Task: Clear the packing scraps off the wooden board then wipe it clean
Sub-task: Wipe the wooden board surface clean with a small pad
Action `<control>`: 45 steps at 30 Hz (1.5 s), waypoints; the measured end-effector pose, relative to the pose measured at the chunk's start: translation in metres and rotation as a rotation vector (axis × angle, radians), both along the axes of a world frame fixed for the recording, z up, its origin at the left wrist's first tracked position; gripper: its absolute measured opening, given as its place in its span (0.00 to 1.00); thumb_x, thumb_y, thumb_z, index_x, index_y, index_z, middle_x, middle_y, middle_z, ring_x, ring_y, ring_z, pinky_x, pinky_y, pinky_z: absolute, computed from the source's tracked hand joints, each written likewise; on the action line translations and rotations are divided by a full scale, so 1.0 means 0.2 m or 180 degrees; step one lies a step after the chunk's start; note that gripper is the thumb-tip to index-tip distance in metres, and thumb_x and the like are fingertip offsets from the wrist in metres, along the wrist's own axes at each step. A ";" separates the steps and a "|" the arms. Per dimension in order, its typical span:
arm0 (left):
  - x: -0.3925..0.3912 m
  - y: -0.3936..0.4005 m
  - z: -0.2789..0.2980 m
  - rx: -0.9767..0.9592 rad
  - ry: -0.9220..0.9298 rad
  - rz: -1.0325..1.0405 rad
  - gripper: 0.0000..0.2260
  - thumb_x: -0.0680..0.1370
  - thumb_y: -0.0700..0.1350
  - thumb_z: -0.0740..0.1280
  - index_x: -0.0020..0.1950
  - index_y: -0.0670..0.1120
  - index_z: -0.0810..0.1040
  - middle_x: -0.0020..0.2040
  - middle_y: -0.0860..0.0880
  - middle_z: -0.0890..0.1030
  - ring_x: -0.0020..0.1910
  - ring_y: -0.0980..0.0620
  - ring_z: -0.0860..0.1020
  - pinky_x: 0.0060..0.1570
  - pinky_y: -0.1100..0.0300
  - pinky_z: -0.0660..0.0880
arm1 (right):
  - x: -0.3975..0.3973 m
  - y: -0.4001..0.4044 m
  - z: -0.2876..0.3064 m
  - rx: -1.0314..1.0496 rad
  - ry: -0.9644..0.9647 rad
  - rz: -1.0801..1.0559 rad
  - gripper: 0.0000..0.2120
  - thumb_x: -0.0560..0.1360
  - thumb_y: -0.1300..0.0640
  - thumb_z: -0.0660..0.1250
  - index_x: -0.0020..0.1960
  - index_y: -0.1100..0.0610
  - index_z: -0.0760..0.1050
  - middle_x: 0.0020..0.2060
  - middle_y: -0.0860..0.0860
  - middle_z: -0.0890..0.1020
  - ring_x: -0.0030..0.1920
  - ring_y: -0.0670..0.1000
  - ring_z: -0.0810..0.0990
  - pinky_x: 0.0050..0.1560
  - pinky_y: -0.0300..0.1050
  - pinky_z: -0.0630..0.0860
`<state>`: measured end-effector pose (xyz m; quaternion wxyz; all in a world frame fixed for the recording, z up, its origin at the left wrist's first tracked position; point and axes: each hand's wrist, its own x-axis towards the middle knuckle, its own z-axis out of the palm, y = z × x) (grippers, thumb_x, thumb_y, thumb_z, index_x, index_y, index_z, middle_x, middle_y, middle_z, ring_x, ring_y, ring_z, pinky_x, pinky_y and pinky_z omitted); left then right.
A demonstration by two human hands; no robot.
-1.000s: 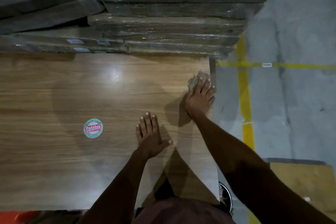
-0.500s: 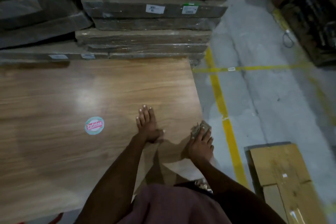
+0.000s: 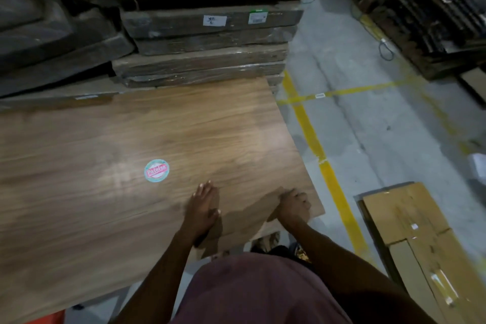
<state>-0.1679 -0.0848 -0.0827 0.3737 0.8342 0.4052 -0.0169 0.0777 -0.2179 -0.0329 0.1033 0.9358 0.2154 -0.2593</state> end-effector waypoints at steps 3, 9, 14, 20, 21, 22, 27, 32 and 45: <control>-0.06 -0.08 0.00 -0.0170 -0.0196 0.0199 0.35 0.74 0.60 0.60 0.78 0.45 0.66 0.81 0.50 0.54 0.80 0.47 0.48 0.76 0.49 0.51 | -0.17 0.03 0.07 0.0359 0.0443 0.0618 0.31 0.79 0.44 0.66 0.72 0.62 0.63 0.67 0.61 0.69 0.65 0.61 0.72 0.66 0.53 0.73; -0.03 -0.15 0.29 -0.1054 -0.1114 0.1400 0.14 0.81 0.41 0.67 0.66 0.40 0.79 0.64 0.44 0.81 0.62 0.47 0.79 0.58 0.72 0.72 | -0.35 0.16 0.37 0.2041 0.3203 -0.0747 0.23 0.70 0.56 0.81 0.62 0.56 0.77 0.55 0.55 0.84 0.49 0.52 0.85 0.49 0.47 0.84; -0.06 -0.30 0.63 -0.2195 -0.1994 0.2323 0.17 0.85 0.55 0.57 0.57 0.47 0.81 0.50 0.39 0.86 0.46 0.41 0.85 0.44 0.54 0.77 | -0.49 0.18 0.57 0.2771 0.3405 -0.0382 0.23 0.72 0.60 0.78 0.66 0.60 0.78 0.56 0.47 0.81 0.49 0.38 0.83 0.48 0.38 0.82; -0.23 -0.51 0.85 -0.2451 -0.2612 0.2842 0.15 0.82 0.54 0.64 0.63 0.47 0.80 0.53 0.41 0.86 0.48 0.41 0.85 0.40 0.54 0.81 | -0.66 0.10 0.65 0.3246 0.3438 -0.0177 0.09 0.76 0.65 0.74 0.55 0.57 0.83 0.57 0.58 0.85 0.51 0.51 0.85 0.54 0.47 0.83; -0.28 -0.55 0.85 -0.2319 -0.2708 0.2918 0.13 0.81 0.48 0.67 0.63 0.45 0.81 0.53 0.41 0.86 0.48 0.43 0.85 0.40 0.55 0.81 | -0.70 0.08 0.65 0.3271 0.3450 -0.0161 0.10 0.76 0.66 0.73 0.54 0.56 0.83 0.56 0.57 0.85 0.49 0.50 0.85 0.50 0.46 0.83; -0.32 -0.58 0.85 -0.2197 -0.2775 0.2975 0.11 0.80 0.43 0.69 0.61 0.44 0.82 0.53 0.42 0.86 0.47 0.45 0.84 0.40 0.56 0.81 | -0.75 0.07 0.65 0.3272 0.3464 -0.0150 0.11 0.76 0.68 0.72 0.55 0.56 0.83 0.56 0.57 0.85 0.47 0.49 0.85 0.45 0.43 0.83; -0.63 -0.70 0.86 -0.1909 -0.2676 0.3160 0.09 0.81 0.37 0.67 0.59 0.43 0.83 0.46 0.46 0.86 0.44 0.49 0.83 0.39 0.57 0.80 | -0.99 0.04 0.65 0.2851 0.3399 0.0160 0.27 0.72 0.67 0.76 0.67 0.51 0.75 0.55 0.51 0.79 0.53 0.48 0.80 0.44 0.39 0.79; -0.91 -0.63 0.87 -0.1782 -0.2316 0.2821 0.12 0.82 0.36 0.64 0.64 0.42 0.79 0.50 0.42 0.82 0.42 0.50 0.78 0.36 0.62 0.77 | -1.17 0.11 0.71 0.2386 0.3634 0.0528 0.24 0.76 0.65 0.74 0.70 0.54 0.74 0.52 0.55 0.83 0.38 0.45 0.81 0.33 0.35 0.76; -1.90 -0.26 0.82 -0.1365 -0.3189 0.4083 0.23 0.71 0.32 0.77 0.64 0.39 0.75 0.53 0.38 0.84 0.53 0.40 0.84 0.46 0.53 0.83 | -2.23 0.63 0.70 0.2035 0.3415 0.0810 0.04 0.78 0.64 0.71 0.46 0.56 0.81 0.40 0.51 0.84 0.37 0.48 0.82 0.44 0.47 0.79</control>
